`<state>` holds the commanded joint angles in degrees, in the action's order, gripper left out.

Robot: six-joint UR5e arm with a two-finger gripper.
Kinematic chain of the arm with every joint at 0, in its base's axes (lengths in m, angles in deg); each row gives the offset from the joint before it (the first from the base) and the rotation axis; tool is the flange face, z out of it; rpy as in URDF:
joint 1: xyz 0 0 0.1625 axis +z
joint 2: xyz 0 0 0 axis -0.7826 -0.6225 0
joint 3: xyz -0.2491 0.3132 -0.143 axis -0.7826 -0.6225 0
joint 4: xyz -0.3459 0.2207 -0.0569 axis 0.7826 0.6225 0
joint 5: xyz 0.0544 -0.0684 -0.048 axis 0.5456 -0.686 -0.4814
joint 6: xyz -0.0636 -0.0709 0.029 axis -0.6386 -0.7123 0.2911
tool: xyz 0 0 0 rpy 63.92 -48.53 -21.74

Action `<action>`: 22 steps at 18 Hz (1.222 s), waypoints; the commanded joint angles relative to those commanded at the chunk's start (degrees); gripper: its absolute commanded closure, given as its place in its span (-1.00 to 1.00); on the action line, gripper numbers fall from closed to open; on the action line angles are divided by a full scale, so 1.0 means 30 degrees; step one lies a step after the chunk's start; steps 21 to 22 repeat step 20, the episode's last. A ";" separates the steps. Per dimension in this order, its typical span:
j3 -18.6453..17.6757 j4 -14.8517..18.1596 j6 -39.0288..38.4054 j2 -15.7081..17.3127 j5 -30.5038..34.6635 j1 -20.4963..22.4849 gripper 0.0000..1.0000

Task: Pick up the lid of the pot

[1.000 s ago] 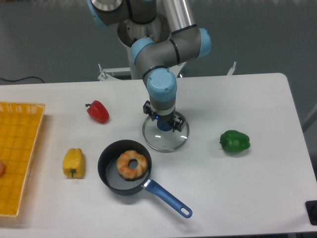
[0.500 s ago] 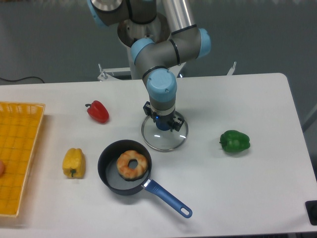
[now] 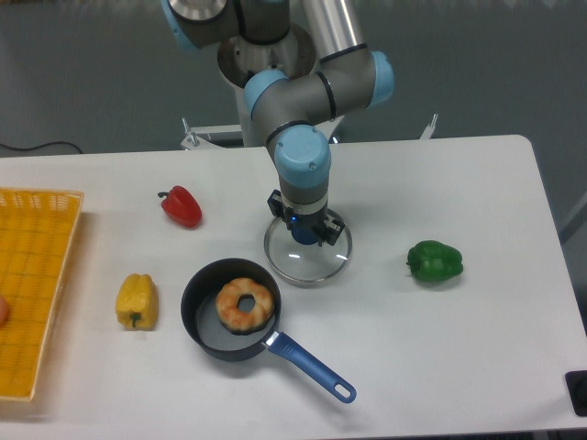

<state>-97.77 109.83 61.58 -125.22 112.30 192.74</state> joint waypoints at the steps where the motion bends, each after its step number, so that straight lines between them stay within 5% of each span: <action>1: 0.0146 0.0029 0.0116 0.0029 0.0029 0.0029 -0.24; 17: 0.1613 0.2840 0.3308 0.1288 -0.0087 0.1230 -0.23; 22: 0.1730 0.2989 0.3779 0.1407 -0.0468 0.1465 -0.23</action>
